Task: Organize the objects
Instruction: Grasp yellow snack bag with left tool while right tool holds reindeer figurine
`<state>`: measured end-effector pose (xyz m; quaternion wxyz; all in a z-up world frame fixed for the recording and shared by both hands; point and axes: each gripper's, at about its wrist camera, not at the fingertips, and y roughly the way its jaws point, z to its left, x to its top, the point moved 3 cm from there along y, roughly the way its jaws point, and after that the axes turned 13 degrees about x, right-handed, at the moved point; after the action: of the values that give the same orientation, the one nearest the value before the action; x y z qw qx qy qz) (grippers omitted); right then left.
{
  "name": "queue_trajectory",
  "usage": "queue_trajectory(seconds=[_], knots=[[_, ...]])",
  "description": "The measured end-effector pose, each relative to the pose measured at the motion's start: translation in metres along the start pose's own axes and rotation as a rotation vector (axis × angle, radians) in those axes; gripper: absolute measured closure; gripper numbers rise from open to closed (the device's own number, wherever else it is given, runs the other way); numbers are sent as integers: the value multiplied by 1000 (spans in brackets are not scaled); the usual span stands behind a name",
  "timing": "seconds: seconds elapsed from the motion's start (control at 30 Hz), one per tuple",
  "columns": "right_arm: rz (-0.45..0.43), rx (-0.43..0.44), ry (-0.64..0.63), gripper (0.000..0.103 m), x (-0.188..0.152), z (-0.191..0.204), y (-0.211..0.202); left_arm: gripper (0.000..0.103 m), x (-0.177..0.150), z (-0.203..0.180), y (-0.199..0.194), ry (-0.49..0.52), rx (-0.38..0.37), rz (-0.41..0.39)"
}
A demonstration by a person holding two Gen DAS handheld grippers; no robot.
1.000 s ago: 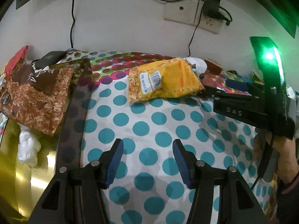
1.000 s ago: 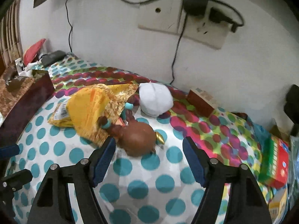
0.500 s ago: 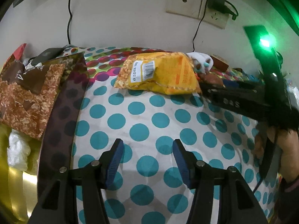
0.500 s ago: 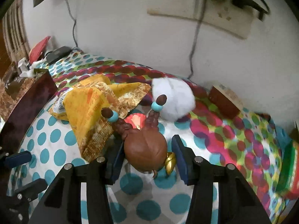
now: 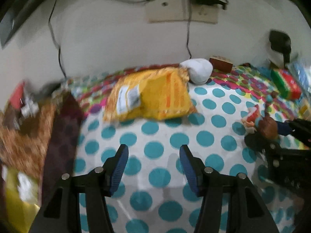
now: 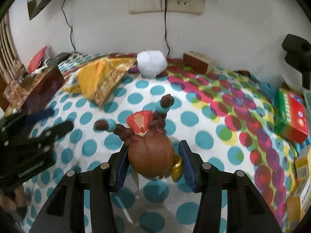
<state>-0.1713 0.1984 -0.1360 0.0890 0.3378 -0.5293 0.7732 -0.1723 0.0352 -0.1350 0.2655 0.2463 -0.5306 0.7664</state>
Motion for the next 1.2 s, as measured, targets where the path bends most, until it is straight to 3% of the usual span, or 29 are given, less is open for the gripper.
queue_trajectory(seconds=[0.1, 0.37, 0.5, 0.7, 0.8, 0.9, 1.2], knots=[[7, -12, -16, 56, 1, 4, 1, 43, 7, -13, -6, 94, 38, -76], [0, 9, -1, 56, 1, 2, -1, 43, 25, -39, 1, 266, 112, -154], [1, 8, -2, 56, 1, 2, -1, 43, 36, -52, 7, 365, 204, -219], [0, 8, -2, 56, 1, 3, -1, 43, 41, -70, 21, 482, 272, -288], [-1, 11, 0, 56, 1, 3, -1, 43, 44, -75, 29, 492, 296, -282], [-1, 12, 1, 56, 2, 4, 0, 43, 50, -69, 33, 441, 317, -265], [-2, 12, 2, 55, 2, 4, 1, 39, 57, -51, 53, 394, 327, -189]])
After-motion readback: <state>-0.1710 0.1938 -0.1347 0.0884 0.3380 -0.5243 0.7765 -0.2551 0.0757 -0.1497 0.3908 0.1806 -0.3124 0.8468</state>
